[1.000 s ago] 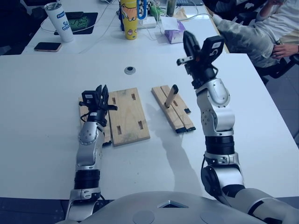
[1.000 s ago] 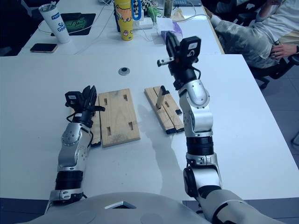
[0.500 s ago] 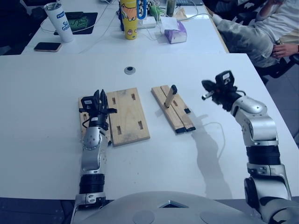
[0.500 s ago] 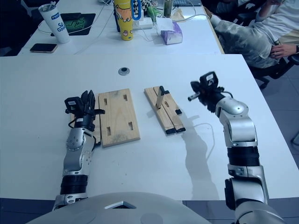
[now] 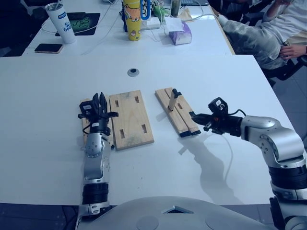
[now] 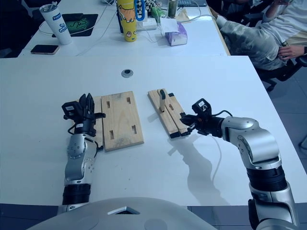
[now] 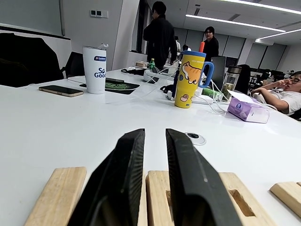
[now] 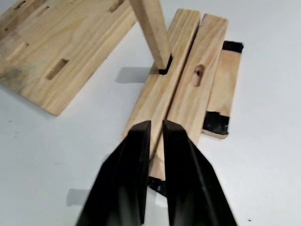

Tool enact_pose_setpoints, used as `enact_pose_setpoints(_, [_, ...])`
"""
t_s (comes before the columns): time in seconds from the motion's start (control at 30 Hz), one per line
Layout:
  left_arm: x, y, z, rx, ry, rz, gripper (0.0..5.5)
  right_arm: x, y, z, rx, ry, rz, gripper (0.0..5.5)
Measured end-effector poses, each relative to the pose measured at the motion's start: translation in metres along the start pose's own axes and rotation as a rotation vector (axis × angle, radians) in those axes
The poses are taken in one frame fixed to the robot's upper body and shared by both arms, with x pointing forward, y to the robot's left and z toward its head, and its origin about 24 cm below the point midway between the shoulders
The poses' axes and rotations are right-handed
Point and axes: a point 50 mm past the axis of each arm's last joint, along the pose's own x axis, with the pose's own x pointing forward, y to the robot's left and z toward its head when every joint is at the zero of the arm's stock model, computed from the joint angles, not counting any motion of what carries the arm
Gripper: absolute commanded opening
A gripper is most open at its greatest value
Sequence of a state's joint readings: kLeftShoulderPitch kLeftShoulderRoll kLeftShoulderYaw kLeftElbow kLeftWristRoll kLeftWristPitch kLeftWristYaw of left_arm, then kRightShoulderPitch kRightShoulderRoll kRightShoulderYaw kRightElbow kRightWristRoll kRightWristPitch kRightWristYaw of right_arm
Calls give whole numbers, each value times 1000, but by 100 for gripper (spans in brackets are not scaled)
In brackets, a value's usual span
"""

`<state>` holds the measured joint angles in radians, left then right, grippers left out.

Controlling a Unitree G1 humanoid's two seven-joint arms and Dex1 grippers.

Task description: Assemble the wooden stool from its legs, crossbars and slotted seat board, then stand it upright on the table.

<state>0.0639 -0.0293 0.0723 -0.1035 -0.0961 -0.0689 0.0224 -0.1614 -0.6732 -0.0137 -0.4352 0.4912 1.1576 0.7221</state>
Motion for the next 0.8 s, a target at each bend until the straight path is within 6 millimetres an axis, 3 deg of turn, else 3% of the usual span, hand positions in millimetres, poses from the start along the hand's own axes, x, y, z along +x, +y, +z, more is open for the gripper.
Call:
enact_pose_setpoints(0.13, [-4,-1,-1,3,13,-1,82,-1,7,-3,110,43,47,163])
enact_pose_setpoints(0.6, [-12,-8,-3,2,29,2,82,20,11,-17,257,184,12,163])
enact_pose_setpoints(0.8, [-16,-8,-5,5,38,11,82,23,11,-19,242,203,-5,258])
